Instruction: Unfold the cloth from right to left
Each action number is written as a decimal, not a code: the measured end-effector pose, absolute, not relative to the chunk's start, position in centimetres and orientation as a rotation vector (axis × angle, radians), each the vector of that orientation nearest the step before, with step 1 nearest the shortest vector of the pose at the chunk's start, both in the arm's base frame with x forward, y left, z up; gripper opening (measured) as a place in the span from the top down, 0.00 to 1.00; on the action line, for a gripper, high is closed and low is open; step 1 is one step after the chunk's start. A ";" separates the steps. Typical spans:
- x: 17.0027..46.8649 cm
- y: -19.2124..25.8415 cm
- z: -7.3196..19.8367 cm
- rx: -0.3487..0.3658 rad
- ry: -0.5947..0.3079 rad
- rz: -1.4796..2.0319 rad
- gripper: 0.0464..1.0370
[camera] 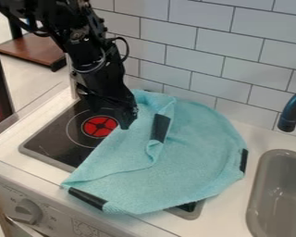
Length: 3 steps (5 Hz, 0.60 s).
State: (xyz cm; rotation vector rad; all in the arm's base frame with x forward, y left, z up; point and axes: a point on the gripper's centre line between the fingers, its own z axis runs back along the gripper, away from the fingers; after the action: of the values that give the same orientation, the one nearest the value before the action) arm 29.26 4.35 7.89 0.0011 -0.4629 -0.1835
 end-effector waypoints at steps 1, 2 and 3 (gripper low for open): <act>29.0 4.2 7.2 -0.006 -0.441 -0.183 0.04; 28.9 3.8 6.9 -0.004 -0.423 -0.186 0.04; 29.0 2.9 6.3 0.006 -0.398 -0.188 0.04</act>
State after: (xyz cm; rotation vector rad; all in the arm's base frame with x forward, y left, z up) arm 28.97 2.86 6.26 0.0058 -0.3983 -0.1879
